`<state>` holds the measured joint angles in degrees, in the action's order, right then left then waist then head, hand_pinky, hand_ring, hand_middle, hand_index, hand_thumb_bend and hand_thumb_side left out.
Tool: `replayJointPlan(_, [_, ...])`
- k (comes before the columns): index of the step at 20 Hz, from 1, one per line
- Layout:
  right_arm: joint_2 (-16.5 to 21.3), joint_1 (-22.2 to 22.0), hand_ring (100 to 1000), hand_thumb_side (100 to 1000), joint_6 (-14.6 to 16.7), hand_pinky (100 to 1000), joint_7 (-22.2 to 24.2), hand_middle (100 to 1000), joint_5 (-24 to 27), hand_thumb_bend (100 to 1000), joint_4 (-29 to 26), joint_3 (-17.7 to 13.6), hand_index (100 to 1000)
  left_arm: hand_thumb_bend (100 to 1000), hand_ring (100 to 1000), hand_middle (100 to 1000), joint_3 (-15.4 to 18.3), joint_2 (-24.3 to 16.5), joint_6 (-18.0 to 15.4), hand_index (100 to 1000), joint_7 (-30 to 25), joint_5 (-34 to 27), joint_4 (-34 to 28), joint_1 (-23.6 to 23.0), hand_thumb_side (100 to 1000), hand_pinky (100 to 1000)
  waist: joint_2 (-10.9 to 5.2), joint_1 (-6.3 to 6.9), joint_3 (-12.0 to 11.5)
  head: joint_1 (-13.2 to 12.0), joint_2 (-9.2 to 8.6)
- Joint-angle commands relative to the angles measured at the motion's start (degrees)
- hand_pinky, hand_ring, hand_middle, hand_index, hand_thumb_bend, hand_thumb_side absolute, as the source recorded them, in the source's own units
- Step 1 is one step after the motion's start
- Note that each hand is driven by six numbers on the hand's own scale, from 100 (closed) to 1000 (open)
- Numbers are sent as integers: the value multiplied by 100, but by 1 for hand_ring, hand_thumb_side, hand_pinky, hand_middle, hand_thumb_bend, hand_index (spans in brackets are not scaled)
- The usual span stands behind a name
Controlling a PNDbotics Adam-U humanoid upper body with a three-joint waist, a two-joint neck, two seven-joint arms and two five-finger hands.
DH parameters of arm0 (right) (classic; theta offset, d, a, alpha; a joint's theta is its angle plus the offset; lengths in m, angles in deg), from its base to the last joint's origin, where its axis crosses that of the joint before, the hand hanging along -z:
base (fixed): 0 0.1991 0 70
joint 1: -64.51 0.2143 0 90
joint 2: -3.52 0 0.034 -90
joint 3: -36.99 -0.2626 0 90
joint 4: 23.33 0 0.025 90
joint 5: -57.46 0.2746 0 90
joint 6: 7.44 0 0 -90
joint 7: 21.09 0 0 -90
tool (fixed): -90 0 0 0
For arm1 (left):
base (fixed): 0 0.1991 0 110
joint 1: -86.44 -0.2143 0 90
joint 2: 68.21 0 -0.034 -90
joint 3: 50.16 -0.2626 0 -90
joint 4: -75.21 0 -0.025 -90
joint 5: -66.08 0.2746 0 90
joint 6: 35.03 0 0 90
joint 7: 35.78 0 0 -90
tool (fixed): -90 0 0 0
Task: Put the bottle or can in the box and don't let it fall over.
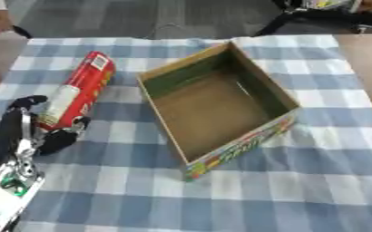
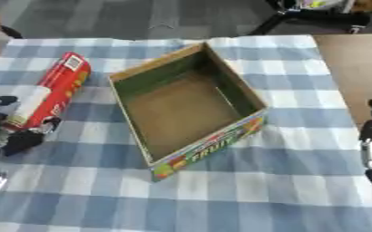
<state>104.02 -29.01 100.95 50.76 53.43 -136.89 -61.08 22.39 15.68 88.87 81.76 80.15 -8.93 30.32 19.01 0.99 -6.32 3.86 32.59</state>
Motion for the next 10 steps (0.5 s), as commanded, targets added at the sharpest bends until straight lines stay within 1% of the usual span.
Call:
replayJointPlan(1, [83, 23, 848, 528, -6, 853, 24, 1000, -30, 100, -103, -31, 896, 649, 623, 761, 41, -42, -1, 789, 75, 10, 17, 121, 274, 696, -99, 4, 13, -25, -71])
replayJointPlan(5, [80, 29, 848, 528, -9, 853, 30, 1000, -35, 100, -103, -29, 895, 646, 605, 760, 36, -25, -6, 782, 68, 47, 78, 154, 258, 653, -92, 5, 21, -34, -78])
replayJointPlan(10, [77, 32, 847, 528, -8, 853, 26, 1000, -32, 100, -103, -34, 893, 647, 601, 761, 9, -23, -28, 782, -27, 138, 125, 177, 238, 649, -89, 9, 37, -42, -89])
